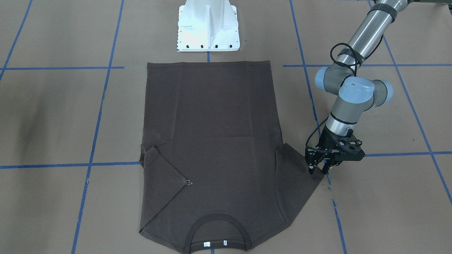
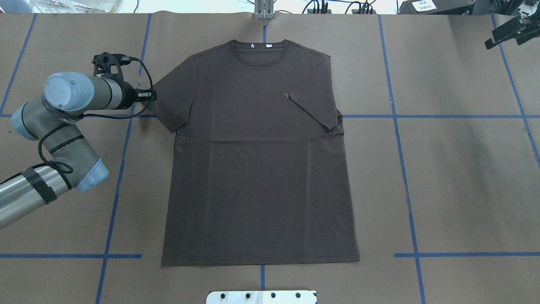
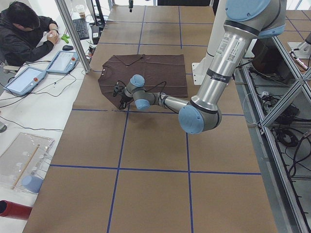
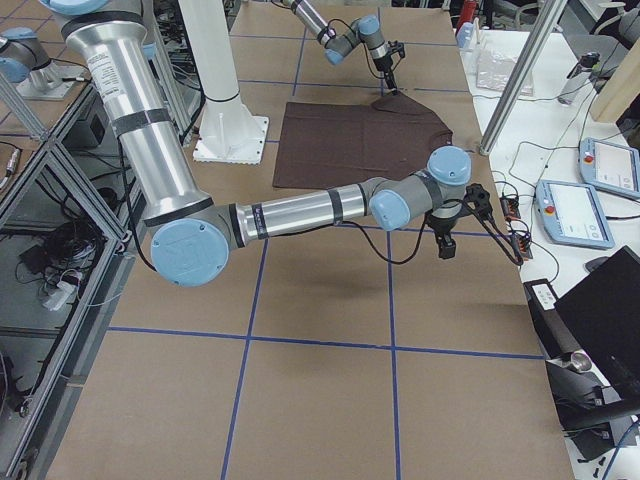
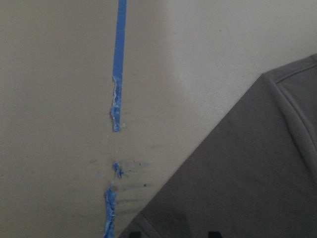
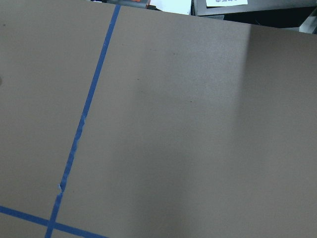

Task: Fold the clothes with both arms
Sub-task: 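Move the left gripper to the sleeve nearest it while the right arm withdraws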

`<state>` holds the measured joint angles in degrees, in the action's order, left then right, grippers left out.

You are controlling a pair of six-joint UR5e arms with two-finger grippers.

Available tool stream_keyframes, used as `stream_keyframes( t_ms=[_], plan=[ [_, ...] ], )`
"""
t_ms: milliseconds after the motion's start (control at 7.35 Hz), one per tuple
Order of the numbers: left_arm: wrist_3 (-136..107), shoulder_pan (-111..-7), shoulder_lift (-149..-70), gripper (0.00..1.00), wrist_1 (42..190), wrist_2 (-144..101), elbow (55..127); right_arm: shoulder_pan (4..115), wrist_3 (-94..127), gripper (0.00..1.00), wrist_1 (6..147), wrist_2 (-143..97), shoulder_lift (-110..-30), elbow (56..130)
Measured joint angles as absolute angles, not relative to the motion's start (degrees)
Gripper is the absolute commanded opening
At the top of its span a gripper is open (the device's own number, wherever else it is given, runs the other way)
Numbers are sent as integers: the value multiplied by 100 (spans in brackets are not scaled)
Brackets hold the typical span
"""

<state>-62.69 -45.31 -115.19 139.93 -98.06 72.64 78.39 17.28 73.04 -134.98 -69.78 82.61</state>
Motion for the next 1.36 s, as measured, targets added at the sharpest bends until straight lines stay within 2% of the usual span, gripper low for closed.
stream_keyframes(
  t_ms=[952, 1088, 1360],
  plan=[
    [-6008, -4566, -11525, 53, 13910, -9782, 7211, 7840, 1723, 100, 7304, -13483, -6971, 8261],
    [-5996, -4568, -11527, 47, 13911, -9782, 7197, 7840, 1723, 100, 7304, -13483, -6975, 8257],
    [-5995, -4573, -11540, 23, 13927, -9782, 7147, 7840, 1723, 100, 7304, -13477, -6980, 8255]
  ],
)
